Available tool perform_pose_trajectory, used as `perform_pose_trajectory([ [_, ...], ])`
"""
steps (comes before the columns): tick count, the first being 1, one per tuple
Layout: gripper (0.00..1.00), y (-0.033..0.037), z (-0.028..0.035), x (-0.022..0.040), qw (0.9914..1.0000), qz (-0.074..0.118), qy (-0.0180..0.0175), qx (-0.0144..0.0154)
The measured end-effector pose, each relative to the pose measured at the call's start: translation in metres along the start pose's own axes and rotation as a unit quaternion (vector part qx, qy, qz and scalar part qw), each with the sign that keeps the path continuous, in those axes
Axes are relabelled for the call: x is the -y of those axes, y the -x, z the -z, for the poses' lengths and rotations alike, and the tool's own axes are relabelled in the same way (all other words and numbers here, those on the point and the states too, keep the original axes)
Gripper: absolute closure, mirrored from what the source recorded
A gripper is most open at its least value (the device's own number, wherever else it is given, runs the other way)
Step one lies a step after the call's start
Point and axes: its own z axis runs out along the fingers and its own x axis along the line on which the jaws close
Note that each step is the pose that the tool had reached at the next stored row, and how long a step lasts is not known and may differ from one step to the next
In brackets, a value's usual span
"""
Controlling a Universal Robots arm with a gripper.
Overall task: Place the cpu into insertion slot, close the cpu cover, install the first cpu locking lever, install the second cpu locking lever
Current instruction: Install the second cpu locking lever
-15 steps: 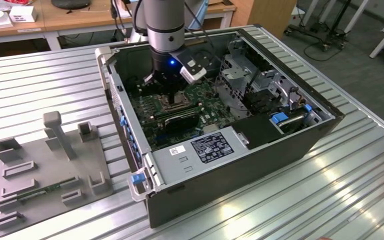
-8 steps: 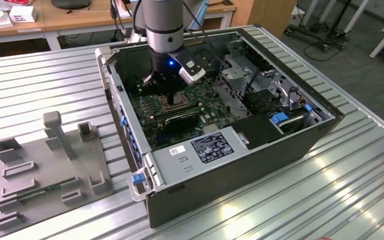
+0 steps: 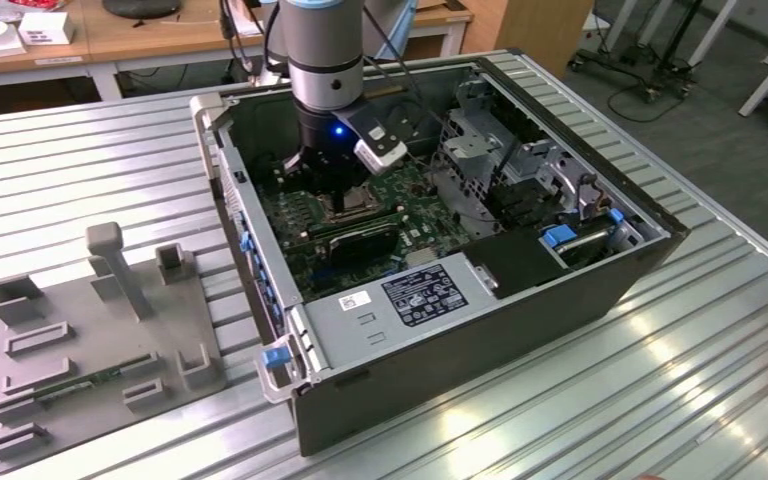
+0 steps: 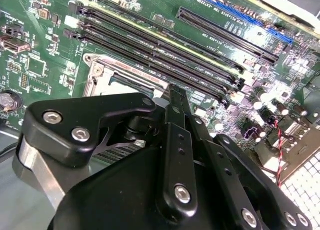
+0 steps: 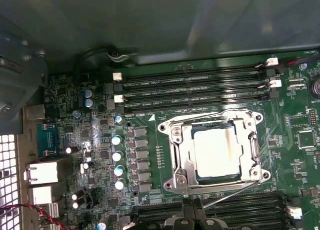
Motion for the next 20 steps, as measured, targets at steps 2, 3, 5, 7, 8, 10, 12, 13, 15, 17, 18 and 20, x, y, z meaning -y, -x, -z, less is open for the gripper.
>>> perform_pose_trajectory([
  [2,0.90,-0.0001,-0.0003,-0.0001,1.00000,0.000,0.0001,0.0001],
  [3,0.90,-0.0001,-0.0003,-0.0001,1.00000,0.000,0.0001,0.0001],
  [5,0.90,-0.0001,-0.0007,-0.0001,1.00000,0.000,0.0003,0.0001],
  [7,0.90,-0.0002,-0.0013,-0.0001,1.00000,0.000,0.0002,0.0001],
  [8,0.90,-0.0002,-0.0013,-0.0001,1.00000,0.000,0.0001,0.0001],
  [10,0.90,-0.0002,-0.0014,0.0000,1.00000,0.000,0.0000,0.0001],
  [12,0.90,-0.0002,-0.0014,0.0000,1.00000,0.000,-0.0001,0.0001],
  [13,0.90,-0.0002,-0.0015,-0.0001,1.00000,0.000,-0.0002,0.0001],
  [15,0.90,-0.0003,-0.0022,-0.0001,1.00000,0.000,0.0000,0.0002],
  [17,0.90,-0.0006,-0.0034,0.0000,1.00000,0.000,-0.0001,0.0002],
  [18,0.90,-0.0007,-0.0042,0.0000,1.00000,0.000,-0.0001,0.0001],
  [20,0.90,-0.0009,-0.0058,0.0001,1.00000,0.000,-0.0001,0.0001],
])
